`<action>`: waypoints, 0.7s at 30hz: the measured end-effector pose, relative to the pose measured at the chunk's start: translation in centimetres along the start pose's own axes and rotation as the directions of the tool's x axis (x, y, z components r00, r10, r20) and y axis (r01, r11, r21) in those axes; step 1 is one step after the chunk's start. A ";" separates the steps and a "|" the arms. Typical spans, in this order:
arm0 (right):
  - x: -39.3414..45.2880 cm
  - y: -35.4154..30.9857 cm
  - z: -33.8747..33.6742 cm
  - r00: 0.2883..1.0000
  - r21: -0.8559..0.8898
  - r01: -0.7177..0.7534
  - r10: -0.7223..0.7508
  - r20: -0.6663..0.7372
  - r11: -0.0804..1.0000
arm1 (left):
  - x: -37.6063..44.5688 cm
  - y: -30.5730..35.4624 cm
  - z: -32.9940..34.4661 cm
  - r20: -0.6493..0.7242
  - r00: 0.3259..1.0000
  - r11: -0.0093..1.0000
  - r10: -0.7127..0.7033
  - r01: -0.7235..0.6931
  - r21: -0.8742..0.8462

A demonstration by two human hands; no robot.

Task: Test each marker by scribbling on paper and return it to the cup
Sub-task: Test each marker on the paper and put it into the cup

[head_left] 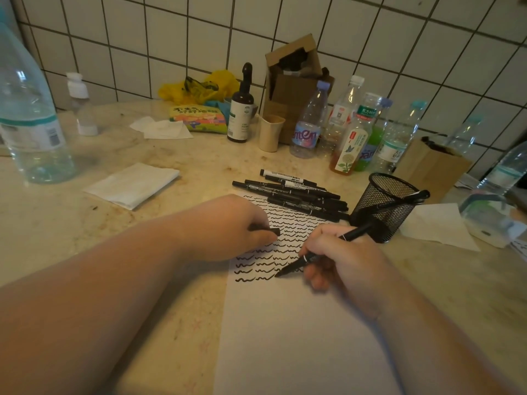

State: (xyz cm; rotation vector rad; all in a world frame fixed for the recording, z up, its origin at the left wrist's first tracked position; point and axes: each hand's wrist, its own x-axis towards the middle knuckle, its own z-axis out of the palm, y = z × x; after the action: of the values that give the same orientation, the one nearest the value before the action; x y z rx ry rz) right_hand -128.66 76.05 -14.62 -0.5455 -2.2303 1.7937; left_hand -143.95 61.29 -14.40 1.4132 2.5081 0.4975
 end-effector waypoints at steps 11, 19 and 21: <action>0.0 0.1 -0.3 0.997 -0.054 -0.045 0.041 -0.070 0.998 | 0.1 -0.4 0.2 -0.011 1.000 0.999 0.015 -0.016 -0.032; 0.3 -0.4 -1.2 0.958 0.019 0.039 -0.032 -0.287 0.999 | -0.1 -0.3 -0.2 -0.006 0.999 0.995 0.037 -0.038 -0.087; 0.4 -0.5 -1.3 0.948 0.132 0.092 -0.046 -0.314 0.987 | -0.1 -0.3 -0.2 0.000 0.999 0.996 0.045 -0.045 -0.082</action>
State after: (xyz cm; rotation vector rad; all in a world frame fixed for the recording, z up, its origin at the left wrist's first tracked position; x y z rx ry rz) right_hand -128.62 77.24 -13.84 -0.6596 -1.8708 1.6851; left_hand -144.16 61.03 -14.31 1.4419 2.4293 0.5995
